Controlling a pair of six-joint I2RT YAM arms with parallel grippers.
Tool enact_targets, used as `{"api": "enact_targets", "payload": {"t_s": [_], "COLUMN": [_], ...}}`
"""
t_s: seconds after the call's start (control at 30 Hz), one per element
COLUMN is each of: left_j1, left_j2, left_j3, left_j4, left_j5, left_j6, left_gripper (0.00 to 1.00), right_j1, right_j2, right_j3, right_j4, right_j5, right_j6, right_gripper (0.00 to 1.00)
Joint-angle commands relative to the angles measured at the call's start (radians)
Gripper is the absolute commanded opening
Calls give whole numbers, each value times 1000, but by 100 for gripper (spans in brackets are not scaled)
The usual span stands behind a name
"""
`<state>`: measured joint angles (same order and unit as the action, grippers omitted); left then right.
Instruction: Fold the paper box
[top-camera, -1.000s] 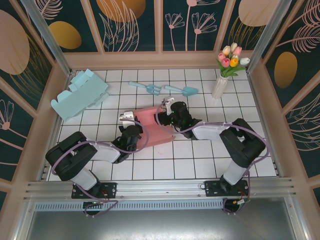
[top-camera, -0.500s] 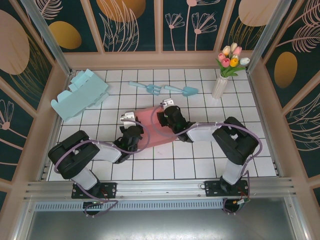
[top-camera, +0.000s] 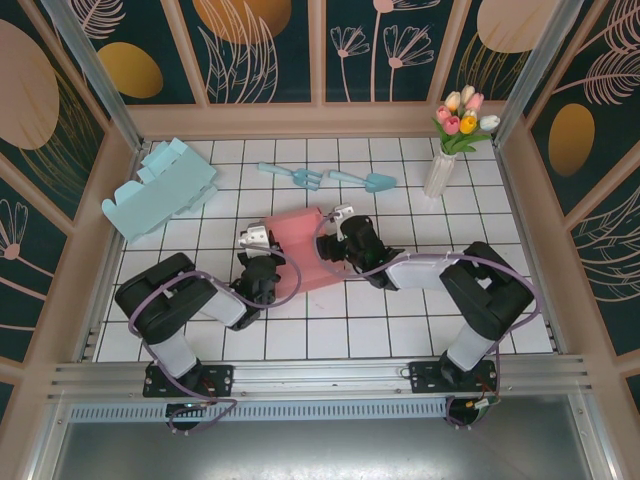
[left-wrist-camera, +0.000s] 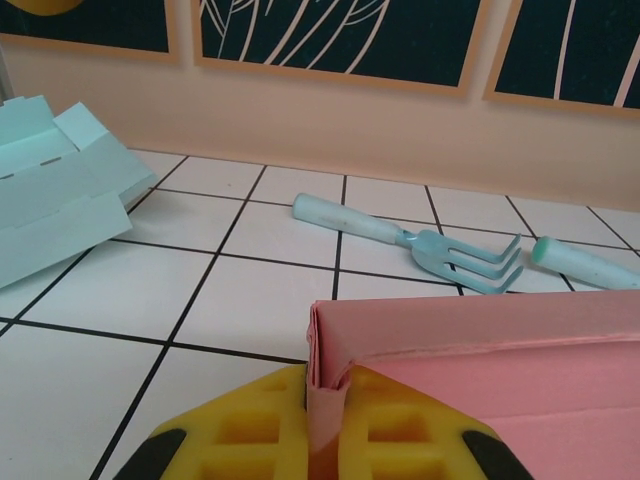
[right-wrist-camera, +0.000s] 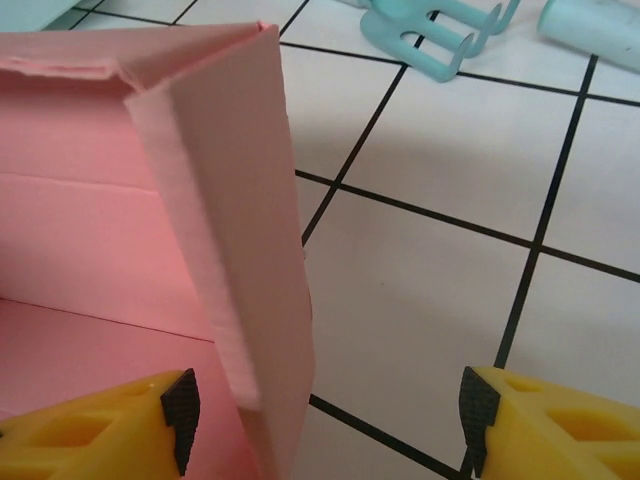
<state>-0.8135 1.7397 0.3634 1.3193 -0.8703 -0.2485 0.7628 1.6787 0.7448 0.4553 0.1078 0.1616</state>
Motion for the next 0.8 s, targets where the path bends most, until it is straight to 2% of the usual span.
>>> {"api": "enact_targets", "payload": {"t_s": [0.0, 0.27, 0.33, 0.4, 0.53, 0.67, 0.7, 0.77], "left_j1": [4, 4, 5, 4, 4, 4, 4, 4], "left_j2": [22, 29, 30, 28, 29, 26, 28, 26], "left_j3": [-15, -14, -7, 11, 51, 86, 92, 100], "left_j4": [131, 121, 105, 50, -56, -136, -155, -172], "left_j5": [23, 30, 18, -30, -131, -156, -161, -148], "left_j6": [25, 19, 14, -2, -24, -36, -39, -41], "left_gripper": [0, 0, 0, 0, 0, 0, 0, 0], "right_j1": [0, 1, 5, 11, 20, 17, 16, 15], "right_j2": [48, 116, 133, 151, 159, 116, 99, 44], "right_j3": [55, 109, 120, 133, 135, 94, 82, 38], "right_j4": [-8, 0, -7, -31, -91, -88, -79, -22], "right_j5": [1, 91, 139, 247, 490, 555, 530, 391], "right_j6": [-3, -13, -16, -10, 42, 83, 83, 68], "right_gripper": [67, 51, 43, 30, 15, 14, 17, 32]}}
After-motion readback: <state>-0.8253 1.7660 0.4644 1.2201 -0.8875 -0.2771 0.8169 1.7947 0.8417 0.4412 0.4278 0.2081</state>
